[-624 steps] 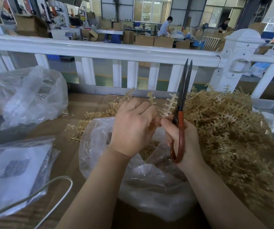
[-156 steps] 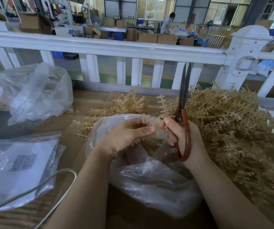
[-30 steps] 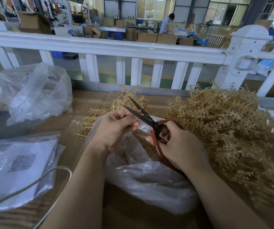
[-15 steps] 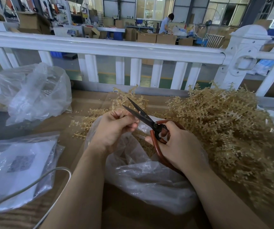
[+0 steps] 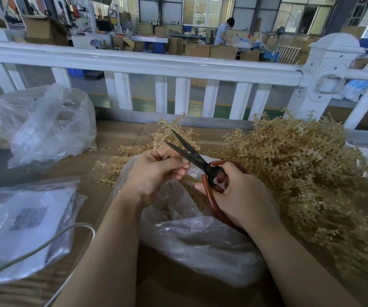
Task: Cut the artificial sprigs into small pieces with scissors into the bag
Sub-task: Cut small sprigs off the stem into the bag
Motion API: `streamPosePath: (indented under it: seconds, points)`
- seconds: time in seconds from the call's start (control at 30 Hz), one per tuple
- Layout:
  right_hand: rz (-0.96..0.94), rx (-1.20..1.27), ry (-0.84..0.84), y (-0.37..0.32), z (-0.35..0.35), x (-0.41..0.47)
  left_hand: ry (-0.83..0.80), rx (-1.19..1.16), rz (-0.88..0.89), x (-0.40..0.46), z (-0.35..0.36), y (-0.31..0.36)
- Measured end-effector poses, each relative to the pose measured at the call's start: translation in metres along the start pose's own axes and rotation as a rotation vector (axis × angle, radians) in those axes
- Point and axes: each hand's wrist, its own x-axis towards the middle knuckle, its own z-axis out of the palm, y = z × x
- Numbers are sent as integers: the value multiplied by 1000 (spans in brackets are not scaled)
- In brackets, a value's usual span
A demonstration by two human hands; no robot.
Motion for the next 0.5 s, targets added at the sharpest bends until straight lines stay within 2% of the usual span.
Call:
streamPosePath:
  seconds: [0.5]
  points:
    - [-26,0,5,1,1,1,2,28,48,0,-1,-1]
